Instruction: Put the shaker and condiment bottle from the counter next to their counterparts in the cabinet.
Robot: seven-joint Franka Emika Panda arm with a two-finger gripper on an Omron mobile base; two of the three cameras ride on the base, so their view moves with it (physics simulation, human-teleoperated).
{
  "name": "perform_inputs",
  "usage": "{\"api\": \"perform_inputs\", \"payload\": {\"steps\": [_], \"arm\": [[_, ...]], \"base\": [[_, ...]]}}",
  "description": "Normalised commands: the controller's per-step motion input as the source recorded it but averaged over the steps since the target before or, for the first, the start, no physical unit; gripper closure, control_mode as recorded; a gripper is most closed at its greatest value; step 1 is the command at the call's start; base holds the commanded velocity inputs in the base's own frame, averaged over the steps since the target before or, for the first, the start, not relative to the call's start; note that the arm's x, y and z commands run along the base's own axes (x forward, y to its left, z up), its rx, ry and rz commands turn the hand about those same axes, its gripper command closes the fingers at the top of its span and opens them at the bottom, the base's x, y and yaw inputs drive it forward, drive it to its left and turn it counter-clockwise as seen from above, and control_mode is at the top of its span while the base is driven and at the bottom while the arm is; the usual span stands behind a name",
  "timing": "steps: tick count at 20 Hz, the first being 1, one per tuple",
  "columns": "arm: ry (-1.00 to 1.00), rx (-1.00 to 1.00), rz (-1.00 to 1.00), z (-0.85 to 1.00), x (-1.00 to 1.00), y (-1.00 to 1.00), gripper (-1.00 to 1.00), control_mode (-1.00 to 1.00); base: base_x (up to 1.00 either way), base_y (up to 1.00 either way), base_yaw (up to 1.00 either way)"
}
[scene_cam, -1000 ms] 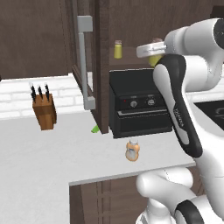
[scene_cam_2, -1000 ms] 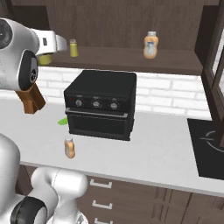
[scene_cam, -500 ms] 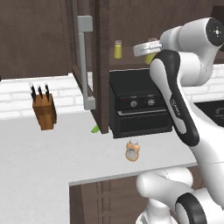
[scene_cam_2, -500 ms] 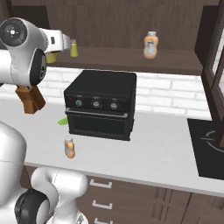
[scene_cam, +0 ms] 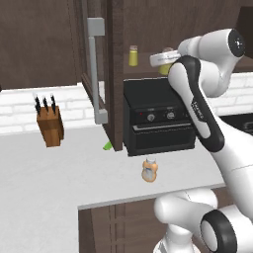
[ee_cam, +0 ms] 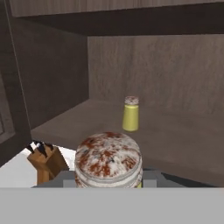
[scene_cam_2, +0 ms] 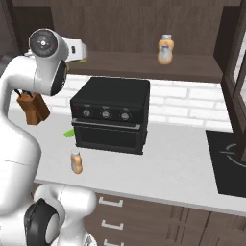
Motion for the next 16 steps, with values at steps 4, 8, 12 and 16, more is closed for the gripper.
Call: {"api": "perform_inputs", "payload": {"steps": [4, 8, 12, 16], "arm": [[0.00, 0.01, 0.04, 0.00, 0.39, -0.01, 1.00, -1.00], [0.00, 0.00, 0.04, 0.00, 0.36, 0.00, 1.00, -1.00], [0.02, 0.00, 0.02, 0.00, 0.28, 0.00, 1.00, -1.00], [0.02, 0.00, 0.01, 0.00, 0.27, -0.05, 1.00, -1.00]], "base": [[0.00, 0.00, 0.00], [0.00, 0.00, 0.00], [0.00, 0.00, 0.00], [0.00, 0.00, 0.00]]}}
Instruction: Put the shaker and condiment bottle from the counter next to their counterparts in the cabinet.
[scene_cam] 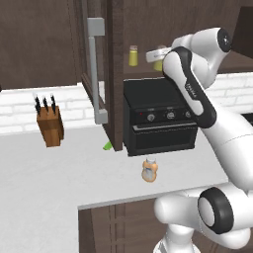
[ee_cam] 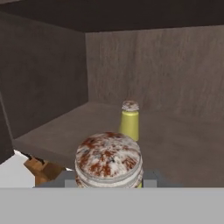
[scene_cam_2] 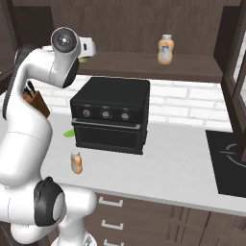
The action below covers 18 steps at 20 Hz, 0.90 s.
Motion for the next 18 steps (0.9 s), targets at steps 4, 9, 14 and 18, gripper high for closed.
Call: {"api": "perform_inputs", "payload": {"steps": [4, 9, 14, 18], "arm": [[0.01, 0.00, 0.01, -0.08, 0.15, -0.09, 1.00, -1.00], [0.00, 0.00, 0.02, -0.21, 0.19, -0.03, 1.00, -1.00], [0.00, 0.00, 0.04, -0.28, 0.27, 0.00, 1.00, -1.00], [0.00, 0.00, 0.04, -0.17, 0.37, 0.00, 1.00, -1.00]], "base": [[0.00, 0.00, 0.00], [0.00, 0.00, 0.00], [0.00, 0.00, 0.00], [0.00, 0.00, 0.00]]}}
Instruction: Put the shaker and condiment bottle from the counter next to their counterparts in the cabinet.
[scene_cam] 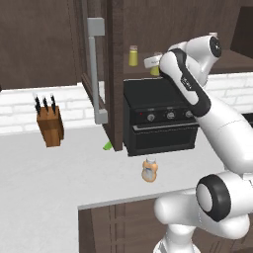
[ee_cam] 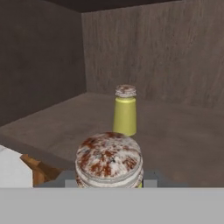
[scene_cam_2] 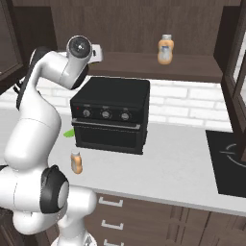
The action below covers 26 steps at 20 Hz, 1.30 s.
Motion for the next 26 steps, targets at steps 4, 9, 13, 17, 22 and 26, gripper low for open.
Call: {"api": "perform_inputs", "payload": {"steps": [4, 9, 13, 17, 22, 26], "arm": [[0.00, 0.00, 0.04, -0.09, 0.41, -0.03, 1.00, -1.00], [0.03, 0.00, 0.03, 0.00, 0.37, -0.07, 1.00, -1.00], [0.04, 0.00, 0.00, 0.22, 0.05, -0.01, 1.00, -1.00], [0.00, 0.00, 0.00, 0.17, 0.00, 0.00, 1.00, -1.00], [0.00, 0.00, 0.01, -0.05, 0.09, 0.00, 1.00, -1.00], [0.00, 0.00, 0.04, -0.37, 0.25, 0.00, 1.00, -1.00]], "base": [[0.00, 0.00, 0.00], [0.00, 0.00, 0.00], [0.00, 0.00, 0.00], [0.00, 0.00, 0.00], [0.00, 0.00, 0.00], [0.00, 0.00, 0.00]]}}
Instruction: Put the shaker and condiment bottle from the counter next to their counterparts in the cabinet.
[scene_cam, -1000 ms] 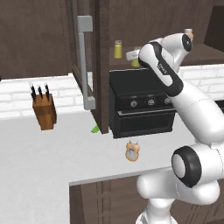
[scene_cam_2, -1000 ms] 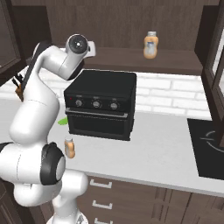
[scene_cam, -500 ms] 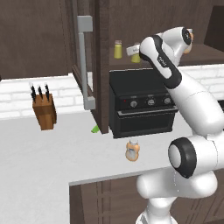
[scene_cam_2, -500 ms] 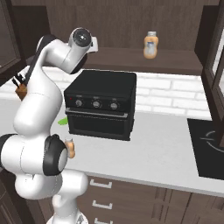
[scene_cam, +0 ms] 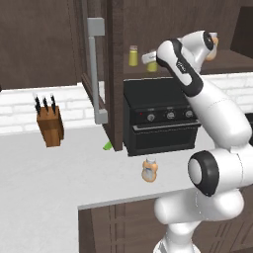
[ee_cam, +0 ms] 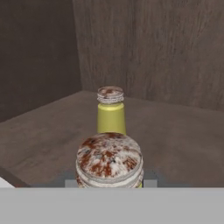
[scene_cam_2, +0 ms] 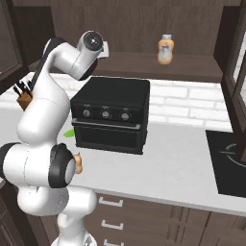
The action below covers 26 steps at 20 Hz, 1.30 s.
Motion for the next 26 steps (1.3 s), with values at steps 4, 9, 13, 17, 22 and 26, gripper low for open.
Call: {"api": "perform_inputs", "payload": {"steps": [4, 9, 13, 17, 22, 26], "arm": [[-0.02, 0.01, 0.07, -0.24, 0.45, 0.02, 1.00, -1.00], [0.00, 0.02, 0.03, 0.00, 0.34, 0.00, 1.00, -1.00], [0.00, 0.00, 0.01, -0.01, 0.19, 0.00, 1.00, -1.00], [-0.03, 0.00, 0.02, -0.19, 0.03, 0.00, 1.00, -1.00], [-0.03, 0.00, 0.00, -0.08, 0.14, 0.08, 1.00, -1.00], [-0.02, 0.00, 0.00, -0.02, 0.28, 0.09, 1.00, -1.00]], "base": [[0.00, 0.00, 0.00], [0.00, 0.00, 0.00], [0.00, 0.00, 0.00], [0.00, 0.00, 0.00], [0.00, 0.00, 0.00], [0.00, 0.00, 0.00]]}}
